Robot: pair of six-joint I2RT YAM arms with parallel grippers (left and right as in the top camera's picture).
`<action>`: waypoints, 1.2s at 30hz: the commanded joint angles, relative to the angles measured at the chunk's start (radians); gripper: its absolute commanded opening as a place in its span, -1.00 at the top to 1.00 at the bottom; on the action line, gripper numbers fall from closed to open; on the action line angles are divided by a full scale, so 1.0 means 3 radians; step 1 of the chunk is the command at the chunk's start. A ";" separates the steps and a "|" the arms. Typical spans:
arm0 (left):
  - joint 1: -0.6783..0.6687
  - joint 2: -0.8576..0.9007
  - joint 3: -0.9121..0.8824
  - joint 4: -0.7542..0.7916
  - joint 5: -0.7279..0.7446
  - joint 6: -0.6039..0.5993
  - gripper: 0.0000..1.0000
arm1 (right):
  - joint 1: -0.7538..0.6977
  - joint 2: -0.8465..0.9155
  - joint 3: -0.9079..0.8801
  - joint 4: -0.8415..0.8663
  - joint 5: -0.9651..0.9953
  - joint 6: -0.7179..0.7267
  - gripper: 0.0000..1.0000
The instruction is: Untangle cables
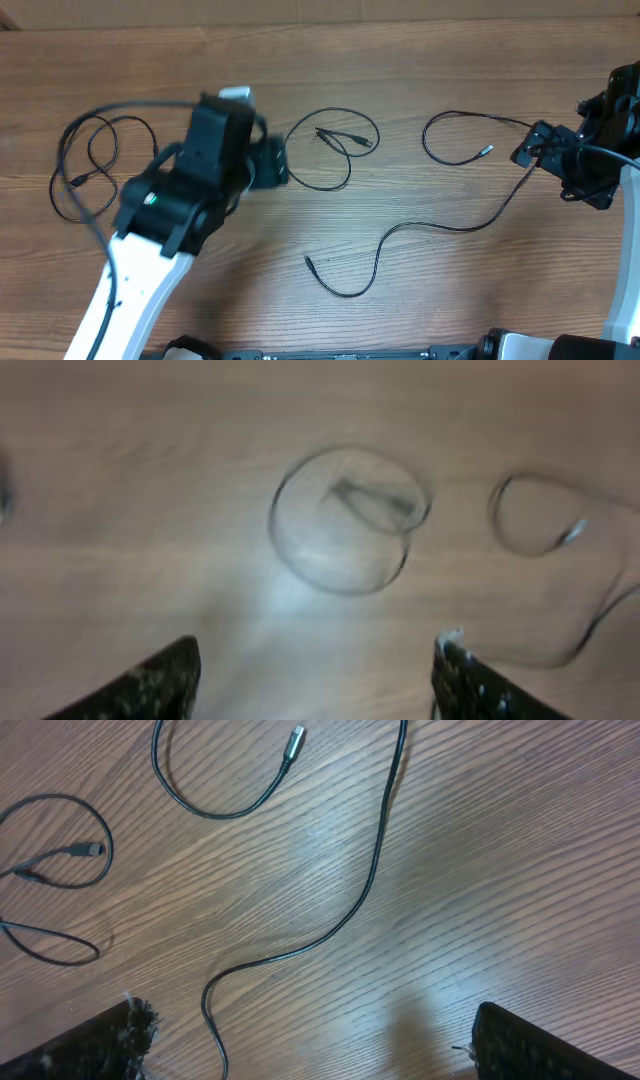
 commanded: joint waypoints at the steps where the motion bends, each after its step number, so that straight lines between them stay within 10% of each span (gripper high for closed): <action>1: -0.0008 0.0366 -0.0072 0.0491 0.0114 0.0046 -0.47 | -0.0008 -0.0019 0.0074 0.0014 -0.0018 -0.0025 -1.00; 16: -0.0006 0.1736 0.1595 -0.0281 0.0521 0.0585 -0.56 | -0.0008 -0.0019 0.0072 0.0017 -0.0019 -0.0025 -1.00; 36: -0.0299 0.3047 0.1611 -0.0109 0.0818 0.0067 -0.42 | -0.0006 -0.0019 0.0072 0.0013 -0.0019 -0.0025 -1.00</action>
